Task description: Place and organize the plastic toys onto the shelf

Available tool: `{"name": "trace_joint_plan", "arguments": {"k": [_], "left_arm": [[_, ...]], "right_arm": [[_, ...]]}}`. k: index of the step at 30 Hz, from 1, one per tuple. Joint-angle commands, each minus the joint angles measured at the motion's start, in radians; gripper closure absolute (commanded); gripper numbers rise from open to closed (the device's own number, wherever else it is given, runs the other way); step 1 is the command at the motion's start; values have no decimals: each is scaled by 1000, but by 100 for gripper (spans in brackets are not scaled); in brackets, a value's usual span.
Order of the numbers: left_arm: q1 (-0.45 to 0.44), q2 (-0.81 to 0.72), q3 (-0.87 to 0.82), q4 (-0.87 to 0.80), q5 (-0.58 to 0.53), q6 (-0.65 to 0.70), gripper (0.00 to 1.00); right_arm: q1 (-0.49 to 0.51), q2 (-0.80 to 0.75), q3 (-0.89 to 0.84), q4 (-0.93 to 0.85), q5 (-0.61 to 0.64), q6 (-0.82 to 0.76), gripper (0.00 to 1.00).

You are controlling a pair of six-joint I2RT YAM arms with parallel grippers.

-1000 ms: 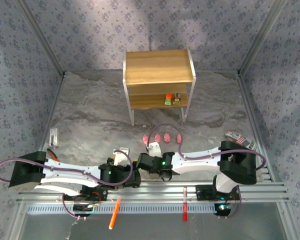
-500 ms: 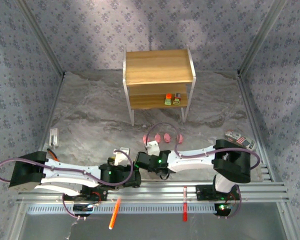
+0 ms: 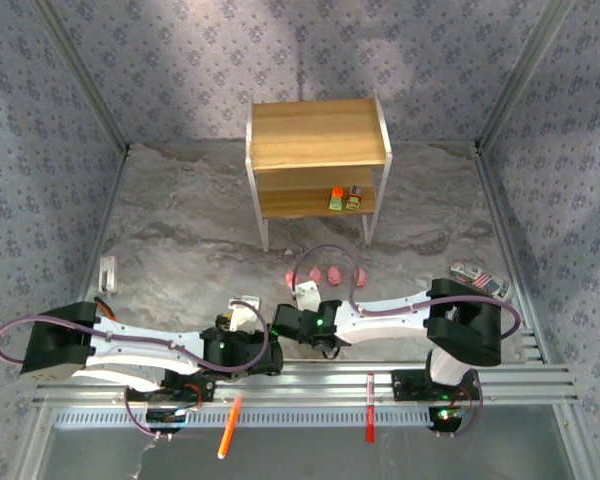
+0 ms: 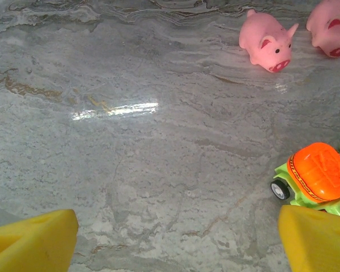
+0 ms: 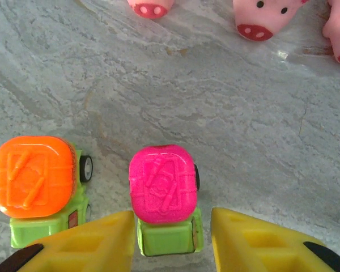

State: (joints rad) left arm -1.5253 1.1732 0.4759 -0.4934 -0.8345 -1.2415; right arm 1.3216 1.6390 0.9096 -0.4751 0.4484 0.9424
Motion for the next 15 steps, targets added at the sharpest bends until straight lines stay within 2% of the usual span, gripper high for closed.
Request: {"name": "trace_joint_plan", "arguments": {"k": [1,15], "left_arm": [[-4,2,27,5,-18,12,9],[-4,6,26,16,-17,16,9]], "right_arm": [[-1,-13,-13,16,7,-23,59],[-6,-8,-46,24,-11,-25,59]]}}
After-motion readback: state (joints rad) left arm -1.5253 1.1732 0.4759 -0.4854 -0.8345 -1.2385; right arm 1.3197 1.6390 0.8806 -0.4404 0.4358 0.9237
